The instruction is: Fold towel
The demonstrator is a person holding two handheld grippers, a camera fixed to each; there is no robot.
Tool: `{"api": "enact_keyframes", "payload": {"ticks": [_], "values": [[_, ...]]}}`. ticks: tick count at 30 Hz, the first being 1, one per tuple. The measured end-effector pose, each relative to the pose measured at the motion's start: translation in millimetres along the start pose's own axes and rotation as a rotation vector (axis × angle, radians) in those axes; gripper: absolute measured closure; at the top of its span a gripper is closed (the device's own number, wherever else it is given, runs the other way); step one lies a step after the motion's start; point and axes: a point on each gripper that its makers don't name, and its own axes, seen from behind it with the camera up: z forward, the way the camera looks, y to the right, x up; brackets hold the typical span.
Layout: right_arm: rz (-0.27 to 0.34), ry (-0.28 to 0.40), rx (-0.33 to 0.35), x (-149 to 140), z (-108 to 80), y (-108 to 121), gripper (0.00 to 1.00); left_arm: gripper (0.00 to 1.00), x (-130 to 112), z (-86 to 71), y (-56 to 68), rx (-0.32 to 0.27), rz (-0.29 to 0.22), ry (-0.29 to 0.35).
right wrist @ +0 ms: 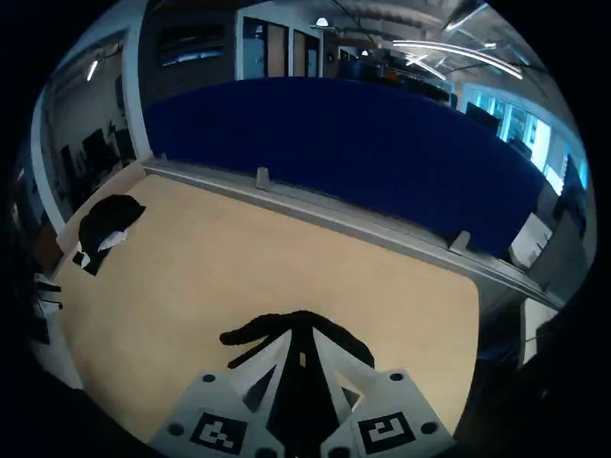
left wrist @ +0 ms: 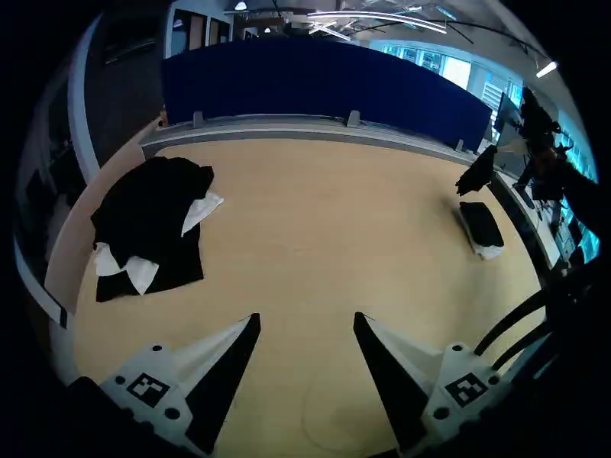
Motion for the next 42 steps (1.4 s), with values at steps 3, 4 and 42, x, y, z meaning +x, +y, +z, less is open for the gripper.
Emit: {"api": "enact_keyframes", "payload": {"ticks": [3,4,42], "values": [[-0.018,-0.009,0.024,-2,-0.6,-6,0.96,0.10,-1,0.0,-0.8,0.004,0.000,-0.001],[-0.031,-0.015,0.031,-3,-1.1,-7,0.96,0.10,-1,-0.2,-0.7,0.005,0.001,-0.001],[0.020,-0.180,0.059,-145,-25.6,-6,0.96,0.10,4,0.1,7.2,-0.009,0.021,-0.011]]}}
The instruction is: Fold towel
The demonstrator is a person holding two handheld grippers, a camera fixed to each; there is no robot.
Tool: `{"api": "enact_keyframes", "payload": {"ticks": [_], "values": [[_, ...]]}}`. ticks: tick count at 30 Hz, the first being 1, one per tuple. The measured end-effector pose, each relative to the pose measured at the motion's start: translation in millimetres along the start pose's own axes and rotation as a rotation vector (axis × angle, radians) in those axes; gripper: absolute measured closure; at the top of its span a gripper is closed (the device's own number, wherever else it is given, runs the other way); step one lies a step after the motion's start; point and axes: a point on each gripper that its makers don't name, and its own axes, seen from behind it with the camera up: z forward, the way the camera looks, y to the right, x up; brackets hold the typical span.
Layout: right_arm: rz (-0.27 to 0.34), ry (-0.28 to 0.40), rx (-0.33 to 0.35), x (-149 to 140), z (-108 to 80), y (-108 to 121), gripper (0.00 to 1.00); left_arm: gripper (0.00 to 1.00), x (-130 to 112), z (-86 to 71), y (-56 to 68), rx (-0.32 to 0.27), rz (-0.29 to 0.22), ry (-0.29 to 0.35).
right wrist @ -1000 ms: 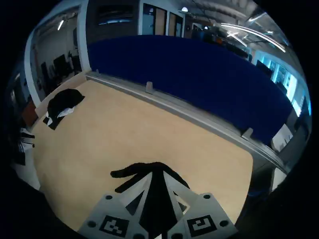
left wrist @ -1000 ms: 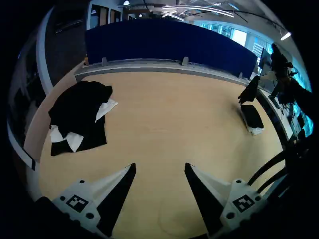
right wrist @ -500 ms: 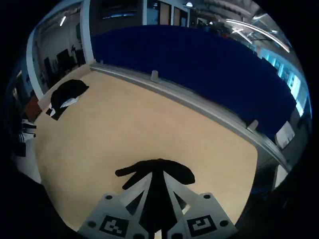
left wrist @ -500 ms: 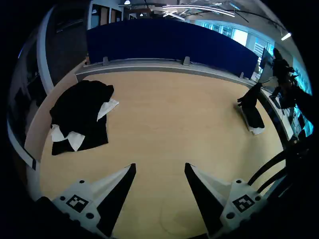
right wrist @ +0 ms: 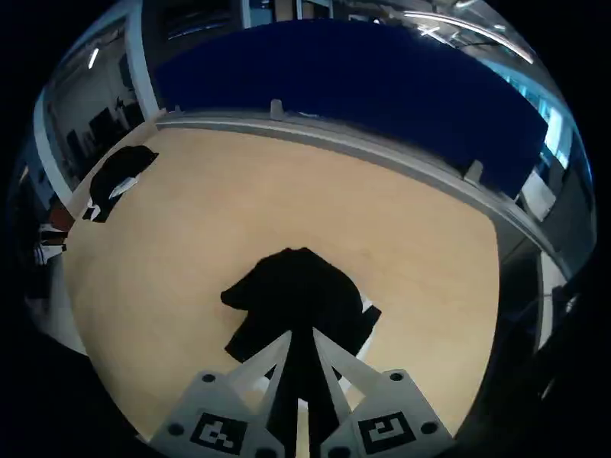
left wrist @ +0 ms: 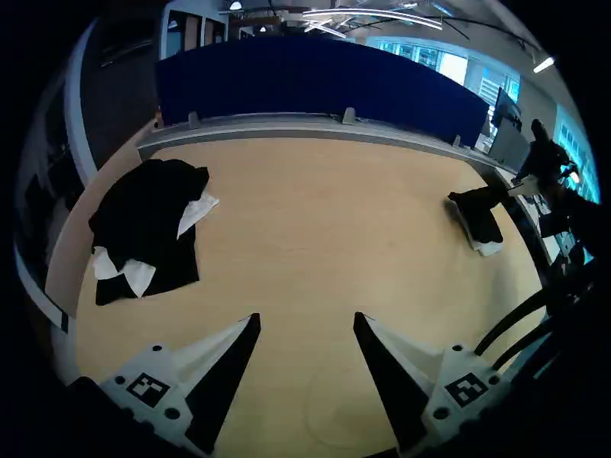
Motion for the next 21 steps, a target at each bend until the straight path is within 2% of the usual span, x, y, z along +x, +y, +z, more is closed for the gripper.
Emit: {"api": "enact_keyframes", "payload": {"ticks": [9,15,18,21], "values": [[0.112,-0.012,-0.002,-50,3.2,-5,0.96,0.10,2,1.8,2.7,-0.004,0.006,-0.001],[0.180,-0.056,-0.064,-86,15.8,3,0.96,0.10,5,2.3,7.3,-0.008,0.016,0.000],[0.234,-0.056,-0.096,-95,20.6,11,0.96,0.10,5,1.5,8.4,-0.010,0.020,0.001],[0.285,-0.047,-0.097,-100,22.1,13,0.96,0.10,5,0.9,6.8,-0.007,0.022,-0.001]]}}
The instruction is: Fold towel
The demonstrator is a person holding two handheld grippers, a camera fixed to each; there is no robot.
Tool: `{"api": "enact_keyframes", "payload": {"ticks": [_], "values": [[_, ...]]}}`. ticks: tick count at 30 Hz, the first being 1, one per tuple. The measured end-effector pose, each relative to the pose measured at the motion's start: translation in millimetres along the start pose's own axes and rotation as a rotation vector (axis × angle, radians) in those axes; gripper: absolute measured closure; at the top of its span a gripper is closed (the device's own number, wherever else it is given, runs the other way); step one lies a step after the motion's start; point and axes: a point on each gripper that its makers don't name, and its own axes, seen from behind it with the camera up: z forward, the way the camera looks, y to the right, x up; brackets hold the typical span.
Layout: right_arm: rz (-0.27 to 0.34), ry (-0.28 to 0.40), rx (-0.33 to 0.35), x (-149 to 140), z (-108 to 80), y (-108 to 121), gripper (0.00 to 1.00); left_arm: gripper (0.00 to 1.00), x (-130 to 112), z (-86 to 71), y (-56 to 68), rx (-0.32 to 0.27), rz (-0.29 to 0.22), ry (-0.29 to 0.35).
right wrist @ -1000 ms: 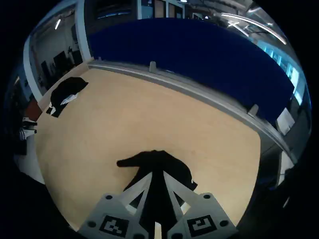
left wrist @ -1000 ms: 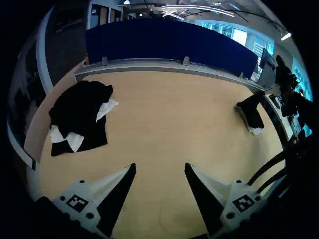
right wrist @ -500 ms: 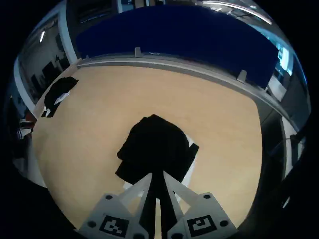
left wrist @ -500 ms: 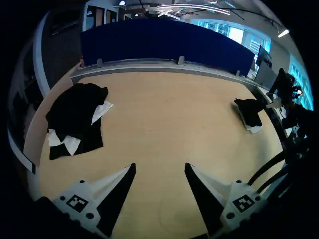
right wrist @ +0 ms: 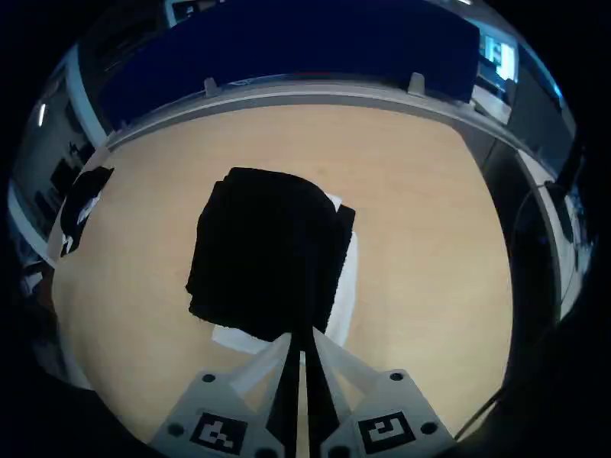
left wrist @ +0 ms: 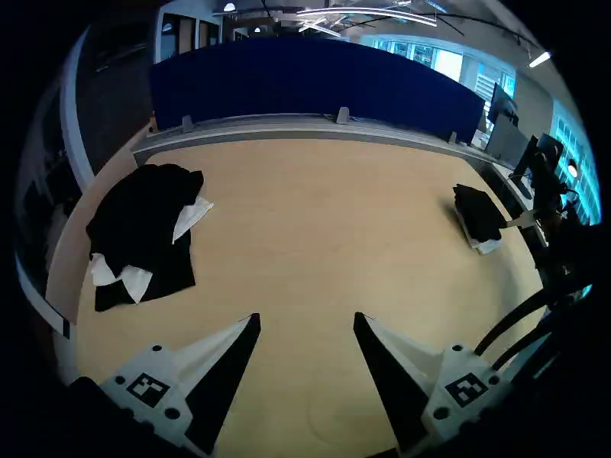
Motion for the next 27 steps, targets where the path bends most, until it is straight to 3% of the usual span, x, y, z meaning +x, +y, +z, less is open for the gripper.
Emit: {"api": "enact_keyframes", "payload": {"ticks": [6,12,15,27], "values": [[0.043,-0.032,-0.054,-13,6.8,15,0.96,0.10,-2,1.2,-2.2,-0.002,-0.004,-0.002],[0.059,-0.030,-0.050,-18,15.6,6,0.95,0.10,-3,3.5,-0.4,-0.003,0.008,-0.005],[0.058,-0.023,-0.055,-19,15.1,5,0.90,0.10,-2,3.2,1.3,-0.005,0.010,-0.004],[0.020,0.030,-0.097,-16,-8.6,11,0.28,0.10,-2,6.1,3.2,-0.018,0.007,-0.003]]}}
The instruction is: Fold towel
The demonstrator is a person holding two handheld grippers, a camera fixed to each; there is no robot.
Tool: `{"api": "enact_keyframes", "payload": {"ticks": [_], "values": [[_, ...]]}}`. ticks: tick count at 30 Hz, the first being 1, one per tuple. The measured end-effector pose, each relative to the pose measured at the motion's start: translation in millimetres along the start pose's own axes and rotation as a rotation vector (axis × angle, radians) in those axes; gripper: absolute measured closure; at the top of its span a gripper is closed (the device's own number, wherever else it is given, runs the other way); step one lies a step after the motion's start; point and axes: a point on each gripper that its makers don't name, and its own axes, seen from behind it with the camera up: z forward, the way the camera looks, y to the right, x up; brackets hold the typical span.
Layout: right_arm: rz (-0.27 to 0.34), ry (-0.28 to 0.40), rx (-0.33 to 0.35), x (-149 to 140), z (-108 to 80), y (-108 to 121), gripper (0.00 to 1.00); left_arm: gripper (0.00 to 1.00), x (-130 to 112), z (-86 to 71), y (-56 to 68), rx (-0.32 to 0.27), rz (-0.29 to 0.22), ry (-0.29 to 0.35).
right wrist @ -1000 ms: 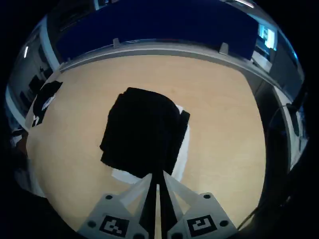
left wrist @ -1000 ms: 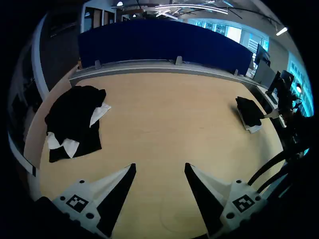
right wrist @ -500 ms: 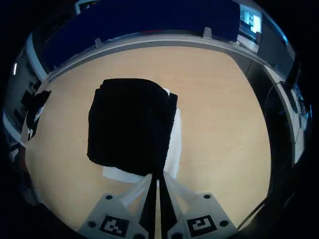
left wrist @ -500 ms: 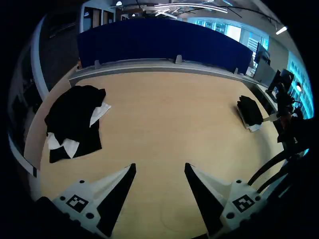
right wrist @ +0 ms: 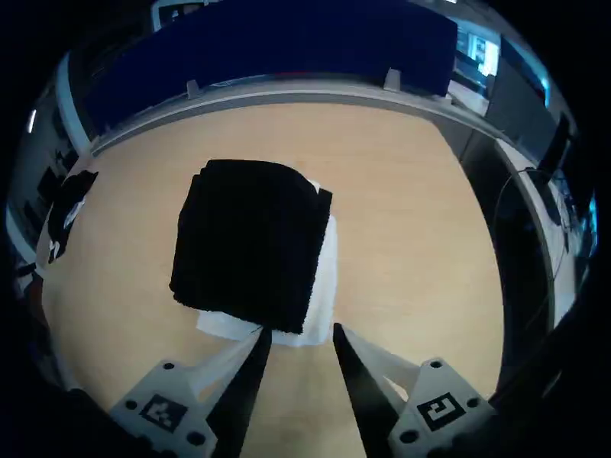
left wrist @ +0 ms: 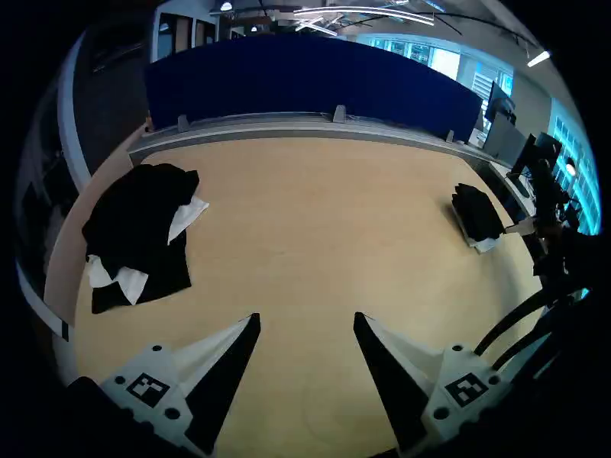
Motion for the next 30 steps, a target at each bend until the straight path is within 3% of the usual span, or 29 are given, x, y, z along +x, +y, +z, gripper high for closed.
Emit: {"api": "enact_keyframes", "payload": {"ticks": [3,5,15,30], "values": [[-0.003,0.027,-0.003,7,-5.8,-1,0.06,0.10,1,-0.3,0.8,-0.003,-0.002,0.001],[-0.005,0.053,-0.001,16,-9.0,-3,0.00,0.10,1,-0.3,0.8,-0.005,-0.004,0.002],[-0.019,0.153,0.030,70,-8.0,-26,0.00,0.10,1,-2.0,0.4,-0.002,-0.005,0.004],[-0.032,0.203,0.055,125,13.9,-47,0.00,0.10,0,-4.8,-7.0,0.014,-0.015,0.008]]}}
